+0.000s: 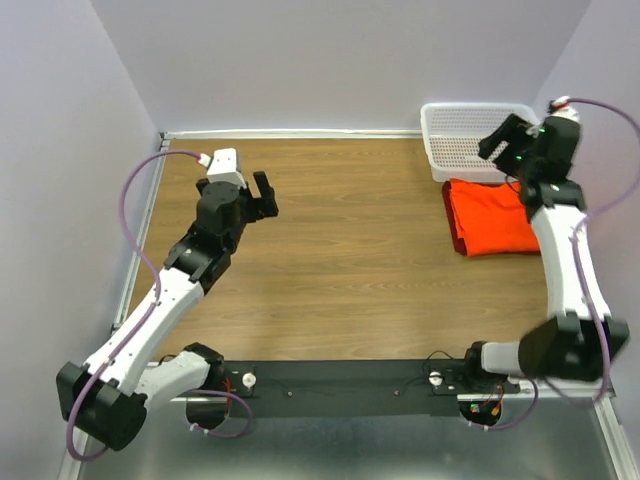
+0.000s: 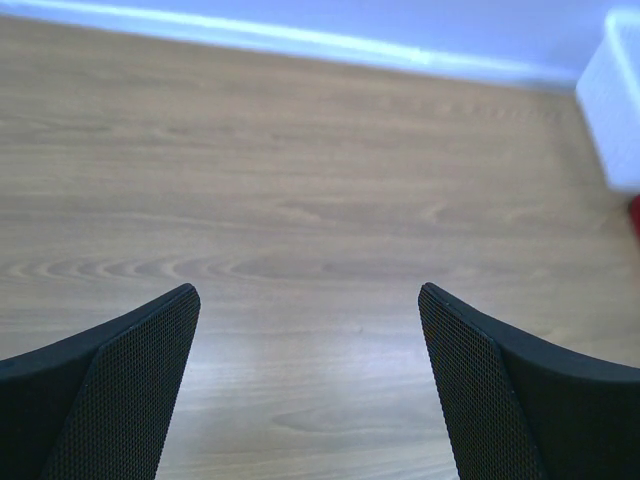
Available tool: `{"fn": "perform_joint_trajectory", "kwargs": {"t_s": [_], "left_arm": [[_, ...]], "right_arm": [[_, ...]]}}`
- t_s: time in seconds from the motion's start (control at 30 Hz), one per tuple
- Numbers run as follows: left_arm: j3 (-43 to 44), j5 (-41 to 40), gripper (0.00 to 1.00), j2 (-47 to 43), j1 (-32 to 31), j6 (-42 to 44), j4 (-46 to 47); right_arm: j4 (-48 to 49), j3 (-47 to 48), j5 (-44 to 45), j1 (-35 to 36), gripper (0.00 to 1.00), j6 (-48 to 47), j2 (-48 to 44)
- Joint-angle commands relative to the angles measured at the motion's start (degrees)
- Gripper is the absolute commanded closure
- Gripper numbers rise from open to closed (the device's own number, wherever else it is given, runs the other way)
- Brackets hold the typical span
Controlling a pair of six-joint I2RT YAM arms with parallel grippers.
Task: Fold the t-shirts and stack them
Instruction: Neatly place the folded tshirt to the corner
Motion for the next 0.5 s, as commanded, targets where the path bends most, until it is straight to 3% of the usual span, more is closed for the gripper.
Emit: {"fn": "perform_joint_trajectory", "kwargs": {"t_s": [0.0, 0.03, 0.27, 0.47], "left_arm": [[6.0, -10.3, 0.02, -5.7, 0.3, -4.2, -7.7], [7.6, -14.0, 0.02, -7.3, 0.4, -5.0, -12.1], [7.2, -31.5, 0.02, -18.2, 0.3, -5.6, -16.1], [-2.8, -38.4, 0.02, -35.1, 0.3, 1.5, -5.0]], "right_arm": [[-11.1, -0.7, 7.6, 0.2, 0.1, -3.9, -14.2], [-12.1, -1.1, 9.8, 0.2, 0.0, -4.2, -20.6], [-12.6, -5.5, 17.5, 0.2, 0.0, -6.6, -43.0], [-12.6, -10.0, 18.5, 0.2, 0.0, -9.1, -51.8]]}}
